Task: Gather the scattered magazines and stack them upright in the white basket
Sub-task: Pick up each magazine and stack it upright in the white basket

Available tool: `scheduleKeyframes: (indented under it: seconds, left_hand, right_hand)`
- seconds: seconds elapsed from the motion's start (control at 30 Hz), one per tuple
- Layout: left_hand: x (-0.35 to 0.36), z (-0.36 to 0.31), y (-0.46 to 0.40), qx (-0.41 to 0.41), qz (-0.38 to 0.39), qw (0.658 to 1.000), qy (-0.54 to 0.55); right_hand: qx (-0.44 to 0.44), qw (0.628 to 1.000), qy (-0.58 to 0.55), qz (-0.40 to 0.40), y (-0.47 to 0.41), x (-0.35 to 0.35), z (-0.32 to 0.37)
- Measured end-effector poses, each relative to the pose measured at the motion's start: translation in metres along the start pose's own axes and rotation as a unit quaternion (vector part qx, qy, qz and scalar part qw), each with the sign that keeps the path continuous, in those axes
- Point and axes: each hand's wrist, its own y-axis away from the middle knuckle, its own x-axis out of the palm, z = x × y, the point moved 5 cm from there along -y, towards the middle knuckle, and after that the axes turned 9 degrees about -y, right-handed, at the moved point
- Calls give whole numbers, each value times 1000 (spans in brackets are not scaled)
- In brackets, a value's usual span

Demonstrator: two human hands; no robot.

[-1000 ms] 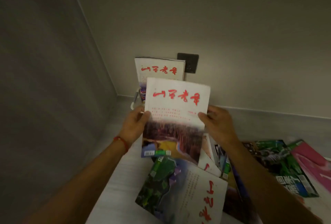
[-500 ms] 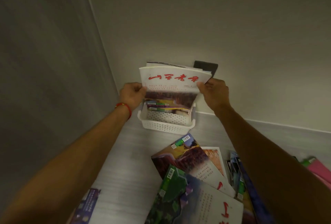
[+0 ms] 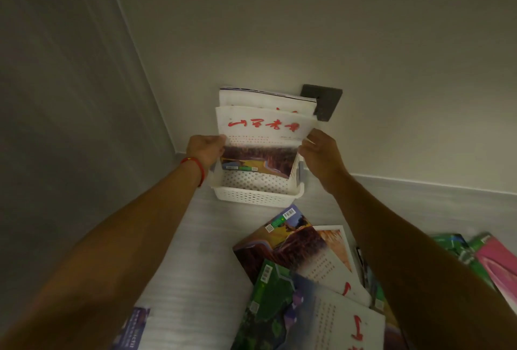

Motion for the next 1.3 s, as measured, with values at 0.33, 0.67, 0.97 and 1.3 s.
scheduleKeyframes:
  seconds: [0.33,0.67,0.97,1.3]
  left_hand:
    - [21,5,23,34,30,999,-28]
    - [109,115,223,269,184,879,-349]
    - [134,153,298,272,198,820,-463]
    - [128,55,329,427,114,737,-511]
  right_hand:
    - [-132,935,292,150,96,-46,-60]
    - [46,860,448,241,220,-96,-176]
    - [43,848,501,166,256,-102,-220]
    - [-90,918,281,264,244,-132,-91]
